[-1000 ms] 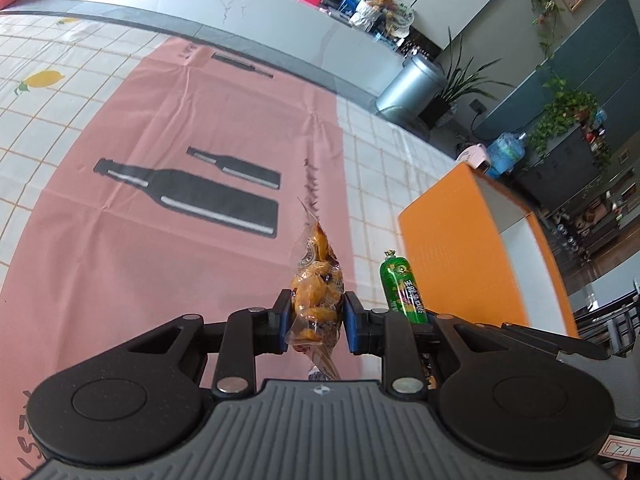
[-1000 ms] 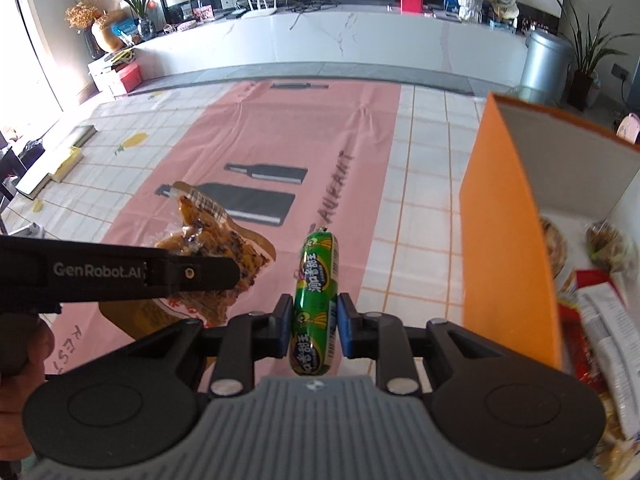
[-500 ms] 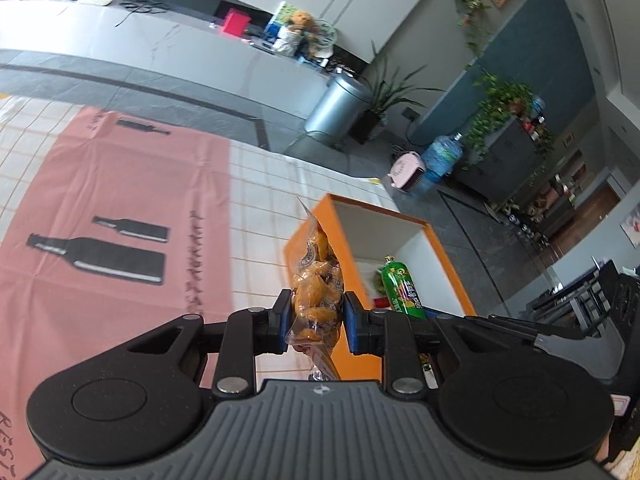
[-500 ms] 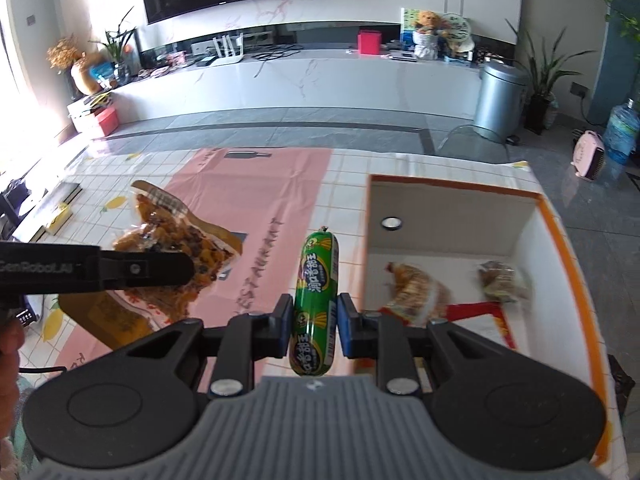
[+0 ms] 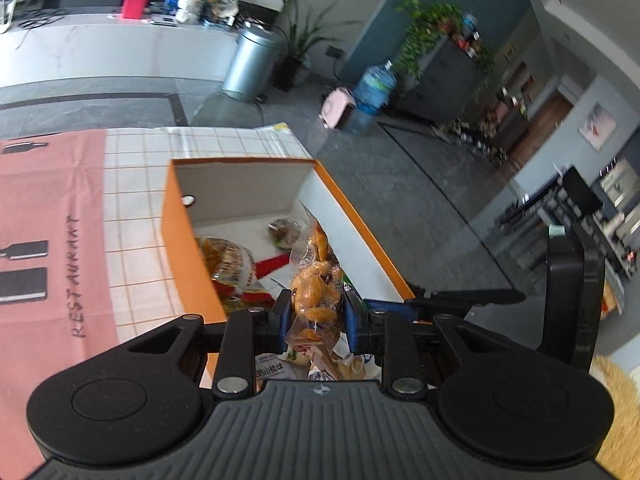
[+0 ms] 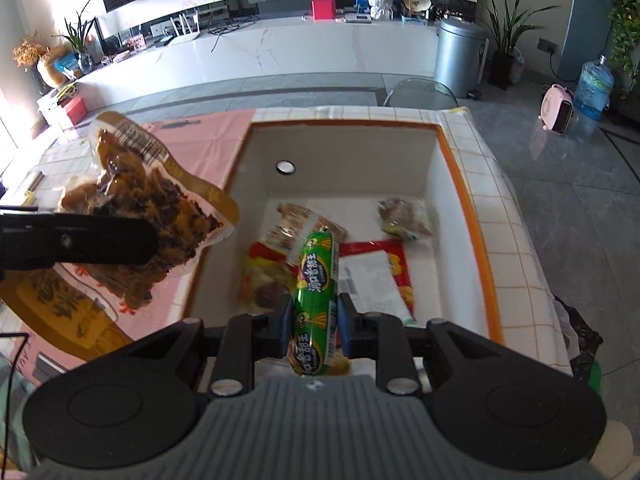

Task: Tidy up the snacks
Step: 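Carry the dried-snack bag over the box while the right gripper carries the sausage, then open both grippers to drop the bag and sausage into the box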

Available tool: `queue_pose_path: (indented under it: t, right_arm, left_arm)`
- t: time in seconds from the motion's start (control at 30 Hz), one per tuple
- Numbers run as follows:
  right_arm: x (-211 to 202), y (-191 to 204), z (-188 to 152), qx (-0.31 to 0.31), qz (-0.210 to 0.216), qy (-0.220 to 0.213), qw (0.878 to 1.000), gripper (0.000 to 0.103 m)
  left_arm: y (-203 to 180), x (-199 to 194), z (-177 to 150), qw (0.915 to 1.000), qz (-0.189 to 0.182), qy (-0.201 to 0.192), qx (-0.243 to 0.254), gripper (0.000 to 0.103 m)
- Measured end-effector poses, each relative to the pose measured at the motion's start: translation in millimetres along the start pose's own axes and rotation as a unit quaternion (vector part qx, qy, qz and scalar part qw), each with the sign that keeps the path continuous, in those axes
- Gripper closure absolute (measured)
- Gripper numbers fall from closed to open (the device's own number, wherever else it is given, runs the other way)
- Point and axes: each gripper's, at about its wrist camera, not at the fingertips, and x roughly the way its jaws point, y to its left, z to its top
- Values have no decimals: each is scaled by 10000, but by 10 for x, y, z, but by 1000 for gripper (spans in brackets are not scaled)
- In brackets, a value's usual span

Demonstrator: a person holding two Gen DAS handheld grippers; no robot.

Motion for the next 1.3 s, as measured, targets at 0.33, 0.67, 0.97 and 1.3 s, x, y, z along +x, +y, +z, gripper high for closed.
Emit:
queue_pose_path:
  t: [0.33, 0.67, 0.97, 1.3]
  right_arm:
    - [231, -291, -17, -262, 140, 358, 9989, 83]
    - [609, -424, 86, -656, -53, 743, 9951, 83]
    - [764, -372, 109, -1289, -310, 966, 9865, 83]
    - [781, -374, 129, -1433, -306, 1070, 9834, 82]
  left_arm:
    - [-250, 661, 53, 9912, 411, 888, 894, 74]
    - [-232, 1255, 28, 9712, 1001, 1825, 1158, 75]
    - [-229, 1432, -14, 9586, 1448, 2094, 1272, 74]
    - [-197, 1404, -63, 9637, 1361, 1978, 1169, 71]
